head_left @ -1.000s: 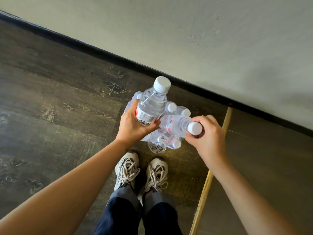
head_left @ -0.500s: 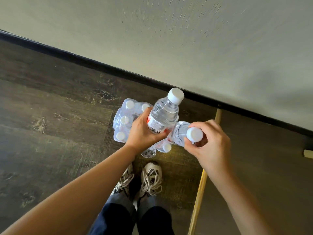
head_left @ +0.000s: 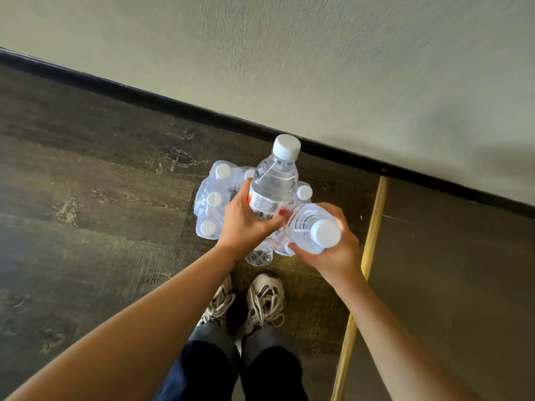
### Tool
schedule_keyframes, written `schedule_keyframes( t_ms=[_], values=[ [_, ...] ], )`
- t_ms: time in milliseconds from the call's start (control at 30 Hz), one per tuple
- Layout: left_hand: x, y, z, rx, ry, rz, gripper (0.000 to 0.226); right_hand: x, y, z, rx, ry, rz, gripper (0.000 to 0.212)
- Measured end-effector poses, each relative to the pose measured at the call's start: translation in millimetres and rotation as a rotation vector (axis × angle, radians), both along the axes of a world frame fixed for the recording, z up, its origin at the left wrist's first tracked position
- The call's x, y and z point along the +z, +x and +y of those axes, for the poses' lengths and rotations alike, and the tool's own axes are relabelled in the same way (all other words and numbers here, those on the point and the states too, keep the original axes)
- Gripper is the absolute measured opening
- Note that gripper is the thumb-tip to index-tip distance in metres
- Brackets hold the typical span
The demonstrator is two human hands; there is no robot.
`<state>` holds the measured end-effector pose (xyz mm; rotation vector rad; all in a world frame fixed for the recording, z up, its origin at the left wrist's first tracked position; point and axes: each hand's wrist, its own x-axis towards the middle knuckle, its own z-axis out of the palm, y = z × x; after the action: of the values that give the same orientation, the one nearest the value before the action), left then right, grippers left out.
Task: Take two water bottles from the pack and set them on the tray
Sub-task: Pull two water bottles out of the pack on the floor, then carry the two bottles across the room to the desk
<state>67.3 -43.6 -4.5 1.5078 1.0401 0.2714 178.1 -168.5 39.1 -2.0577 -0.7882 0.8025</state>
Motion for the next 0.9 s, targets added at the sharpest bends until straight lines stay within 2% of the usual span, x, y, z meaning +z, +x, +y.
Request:
schedule_keyframes(
  t_ms=[67,267,467,633,700,800,900],
  values=[
    [-3.1,0.0,0.0,0.019,-0.018,-0.004,0.057,-13.9,-2.1,0.5,-0.048,0.01,0.036,0.072],
    [-8.1,-3.3,7.0,0.052,-0.021,0.003,0.06,-43.5,4.7,8.4,0.01,-0.061,0.09,0.074],
    [17.6,-24.8,36.3,0.162,0.021,0.01,0.056,-24.9,12.9,31.6,0.064,-0.097,0.128,0.057],
    [87.3,-50.1,81.2,0.302,0.085,-0.05,0.046,48.1,3.4,102.4,0.25,-0.026,0.094,0.058],
    [132.1,-66.0,99.5,0.4,0.13,-0.083,0.049,90.4,-10.0,137.0,0.336,0.025,0.086,0.063],
    [202.9,-94.5,122.6,0.535,0.199,-0.126,0.052,154.7,-35.1,182.6,0.446,0.124,0.033,0.058],
    [278.6,-134.7,141.7,0.65,0.307,-0.151,0.049,223.5,-68.3,225.4,0.56,0.201,-0.002,0.076]
  ],
)
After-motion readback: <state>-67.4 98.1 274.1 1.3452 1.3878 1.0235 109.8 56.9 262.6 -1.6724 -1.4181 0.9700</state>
